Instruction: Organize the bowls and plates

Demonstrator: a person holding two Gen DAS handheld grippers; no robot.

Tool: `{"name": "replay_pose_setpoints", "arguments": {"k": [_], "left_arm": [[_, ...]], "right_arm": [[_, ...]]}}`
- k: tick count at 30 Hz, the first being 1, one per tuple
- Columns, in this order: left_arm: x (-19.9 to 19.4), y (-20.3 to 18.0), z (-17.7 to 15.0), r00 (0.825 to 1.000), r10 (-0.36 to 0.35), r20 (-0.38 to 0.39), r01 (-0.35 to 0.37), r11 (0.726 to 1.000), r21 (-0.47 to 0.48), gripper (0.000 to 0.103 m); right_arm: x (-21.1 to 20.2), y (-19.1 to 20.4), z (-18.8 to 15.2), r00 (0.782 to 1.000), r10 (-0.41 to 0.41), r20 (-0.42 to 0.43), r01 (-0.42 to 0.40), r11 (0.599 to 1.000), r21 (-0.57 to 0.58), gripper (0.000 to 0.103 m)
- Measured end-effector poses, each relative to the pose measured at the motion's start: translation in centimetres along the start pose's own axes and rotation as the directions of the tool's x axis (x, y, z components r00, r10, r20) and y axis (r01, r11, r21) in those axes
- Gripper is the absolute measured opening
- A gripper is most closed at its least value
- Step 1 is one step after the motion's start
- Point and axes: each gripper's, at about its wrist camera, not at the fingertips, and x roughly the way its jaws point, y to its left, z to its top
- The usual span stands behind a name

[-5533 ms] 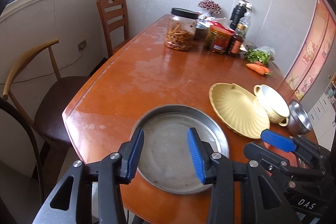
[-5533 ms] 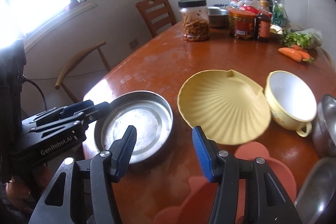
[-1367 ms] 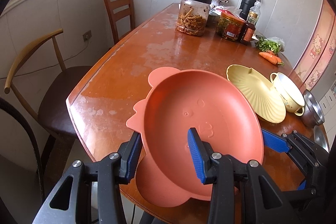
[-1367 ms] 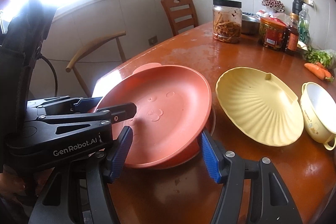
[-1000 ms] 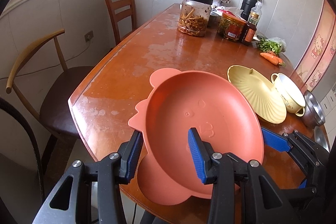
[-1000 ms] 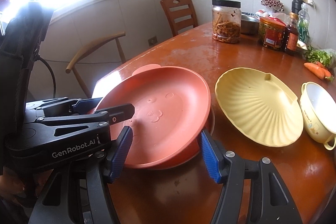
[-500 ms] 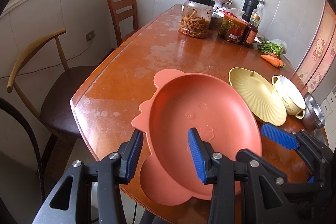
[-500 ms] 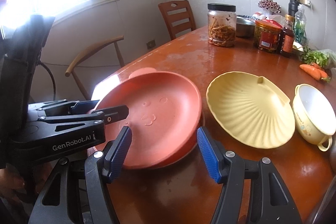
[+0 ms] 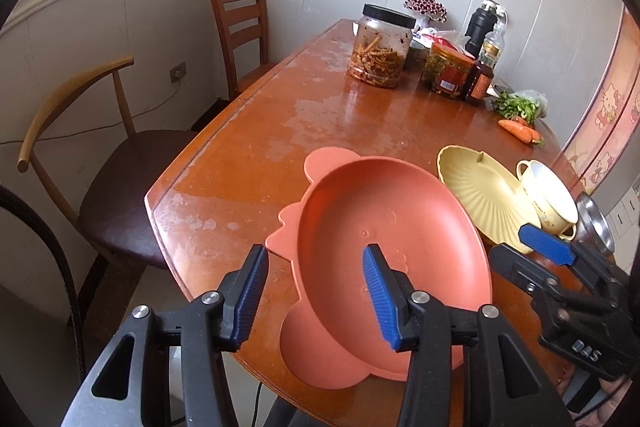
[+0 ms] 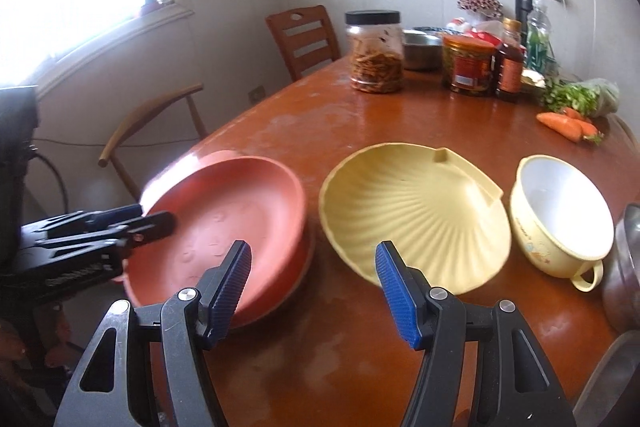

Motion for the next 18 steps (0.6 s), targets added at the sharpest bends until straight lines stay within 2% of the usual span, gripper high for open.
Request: {"name": "replay_pose_setpoints", "arguments": {"k": [5,12,18], "left_arm": [[-0.3,0.2,0.1,1.000,0.002,0.006,-0.002,1.000,-0.004,0.050],[-0.8,0.3,0.0,1.000,-0.001,0.011,0.002,1.000,-0.012,0.050],[-1.5,0.0,-0.3,1.000,-0.006,0.017,0.006,1.000,-0.010,0.050]], "right_arm": [[1.3,-1.2,-0.1,0.999,-0.017,-0.047,0.018,1.000,0.018,0.067],[1.4,-1.9,-0.5,0.996,0.003,-0.084,-0.002,1.000,0.009,0.067],[0.9,-2.5,-1.2,0.989,0.059,-0.135,-0.057,0.998,0.017,0.067]]}}
